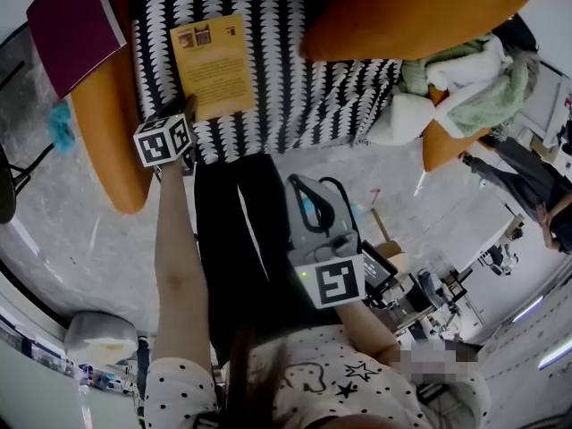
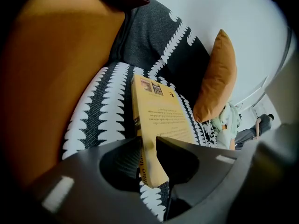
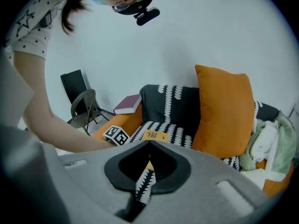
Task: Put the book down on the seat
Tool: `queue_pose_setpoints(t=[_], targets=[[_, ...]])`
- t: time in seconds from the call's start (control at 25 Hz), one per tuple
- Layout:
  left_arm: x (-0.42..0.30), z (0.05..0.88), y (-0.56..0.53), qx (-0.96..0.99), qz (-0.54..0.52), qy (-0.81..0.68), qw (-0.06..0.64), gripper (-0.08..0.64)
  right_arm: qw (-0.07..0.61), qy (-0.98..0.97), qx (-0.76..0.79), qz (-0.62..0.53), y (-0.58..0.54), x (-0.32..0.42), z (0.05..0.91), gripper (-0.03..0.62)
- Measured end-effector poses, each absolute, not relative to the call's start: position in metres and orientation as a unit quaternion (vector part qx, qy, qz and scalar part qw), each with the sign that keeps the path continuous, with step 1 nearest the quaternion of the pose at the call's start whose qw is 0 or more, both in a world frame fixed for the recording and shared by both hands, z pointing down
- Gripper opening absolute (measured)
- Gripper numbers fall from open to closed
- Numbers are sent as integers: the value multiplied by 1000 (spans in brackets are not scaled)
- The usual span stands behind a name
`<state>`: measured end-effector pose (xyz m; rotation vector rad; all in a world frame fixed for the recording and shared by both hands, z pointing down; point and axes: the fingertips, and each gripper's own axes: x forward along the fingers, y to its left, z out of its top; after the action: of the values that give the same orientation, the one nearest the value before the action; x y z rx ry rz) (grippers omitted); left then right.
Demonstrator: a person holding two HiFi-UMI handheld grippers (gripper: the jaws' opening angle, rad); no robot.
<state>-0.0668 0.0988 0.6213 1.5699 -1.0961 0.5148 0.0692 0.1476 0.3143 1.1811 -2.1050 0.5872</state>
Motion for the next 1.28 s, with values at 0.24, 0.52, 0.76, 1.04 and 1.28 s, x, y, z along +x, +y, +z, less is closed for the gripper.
queue_pose_setpoints(t=[0.24, 0.52, 0.76, 1.04, 1.28], targets=[[-71, 651, 98, 673, 211, -461, 538, 73, 318, -803, 461, 203, 159, 60, 341, -2], [-63, 636, 100, 653, 223, -474, 547, 60, 320, -800, 453, 228, 144, 76, 329, -2], [-70, 630, 97, 649, 221, -480, 547, 44, 319, -801, 455, 223, 140, 68, 321, -2], [-74, 626, 97, 646, 227, -484, 545, 26, 315, -801, 458, 221, 138, 65, 317, -2], [-83, 623, 100, 641, 232, -498, 535, 14, 317, -800, 459, 220, 141, 60, 315, -3]])
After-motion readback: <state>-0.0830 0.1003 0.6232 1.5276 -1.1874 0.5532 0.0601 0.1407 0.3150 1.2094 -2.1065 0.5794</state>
